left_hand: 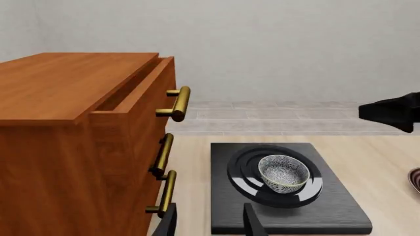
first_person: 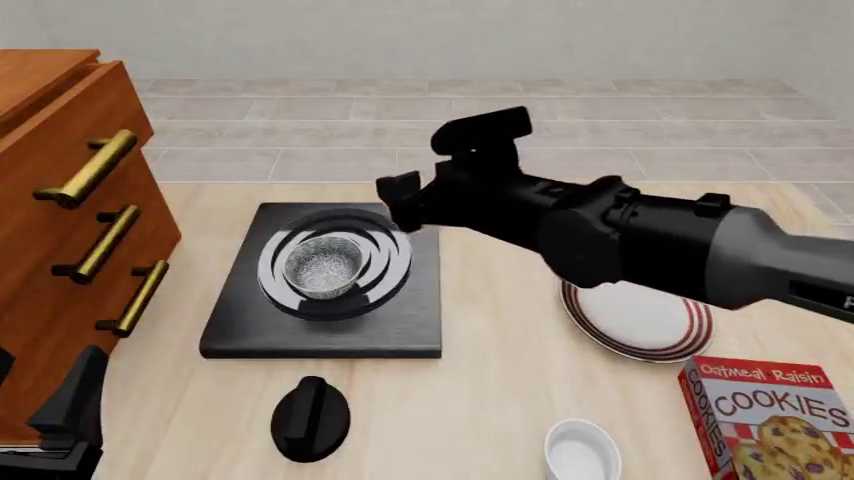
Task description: Pick the akita bowl on the stove and place it on the plate.
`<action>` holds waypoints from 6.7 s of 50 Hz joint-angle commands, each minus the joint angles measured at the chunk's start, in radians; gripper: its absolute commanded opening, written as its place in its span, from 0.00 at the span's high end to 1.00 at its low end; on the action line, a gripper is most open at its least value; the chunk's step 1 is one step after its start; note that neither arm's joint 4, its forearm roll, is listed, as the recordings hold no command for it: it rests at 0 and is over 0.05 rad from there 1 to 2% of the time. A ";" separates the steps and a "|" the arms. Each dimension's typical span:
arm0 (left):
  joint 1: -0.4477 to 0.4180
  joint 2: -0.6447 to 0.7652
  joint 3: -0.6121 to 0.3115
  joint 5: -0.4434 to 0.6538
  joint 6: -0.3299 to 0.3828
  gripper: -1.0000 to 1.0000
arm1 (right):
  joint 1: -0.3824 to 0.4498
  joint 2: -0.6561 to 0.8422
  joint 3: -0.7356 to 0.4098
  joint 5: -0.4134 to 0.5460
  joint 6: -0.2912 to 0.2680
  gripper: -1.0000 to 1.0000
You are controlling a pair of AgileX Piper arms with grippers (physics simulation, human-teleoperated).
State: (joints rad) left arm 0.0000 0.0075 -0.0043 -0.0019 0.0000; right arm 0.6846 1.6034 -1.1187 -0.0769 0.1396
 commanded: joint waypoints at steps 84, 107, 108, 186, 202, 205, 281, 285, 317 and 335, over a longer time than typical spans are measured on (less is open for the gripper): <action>0.000 0.000 0.000 0.000 0.000 0.00 | 0.061 0.475 -0.299 0.112 0.020 0.00; 0.000 0.000 0.000 0.000 0.000 0.00 | 0.061 0.564 -0.378 0.161 0.008 0.00; 0.000 0.000 0.000 0.000 0.000 0.00 | 0.071 0.569 -0.380 0.162 0.027 0.00; 0.000 0.000 0.000 0.000 0.000 0.00 | -0.215 0.056 0.064 -0.011 -0.036 1.00; 0.000 0.000 0.000 0.000 0.000 0.00 | -0.334 -0.059 0.228 -0.060 0.002 1.00; 0.000 0.000 0.000 0.000 0.000 0.00 | -0.361 -0.083 0.265 -0.069 -0.010 1.00; 0.000 0.000 0.000 0.000 0.000 0.00 | -0.733 0.006 0.443 -0.185 -0.086 1.00; 0.000 0.000 0.000 0.000 0.000 0.00 | -0.746 0.024 0.440 -0.188 -0.092 1.00; 0.000 0.000 0.000 0.000 0.000 0.00 | -0.743 0.167 0.436 -0.256 -0.116 1.00; 0.000 0.000 0.000 0.000 0.000 0.00 | -0.743 0.179 0.441 -0.254 -0.133 1.00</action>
State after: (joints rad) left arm 0.0000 0.0075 -0.0043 -0.0019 0.0000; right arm -0.0631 1.7727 -0.6817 -0.3289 -0.0011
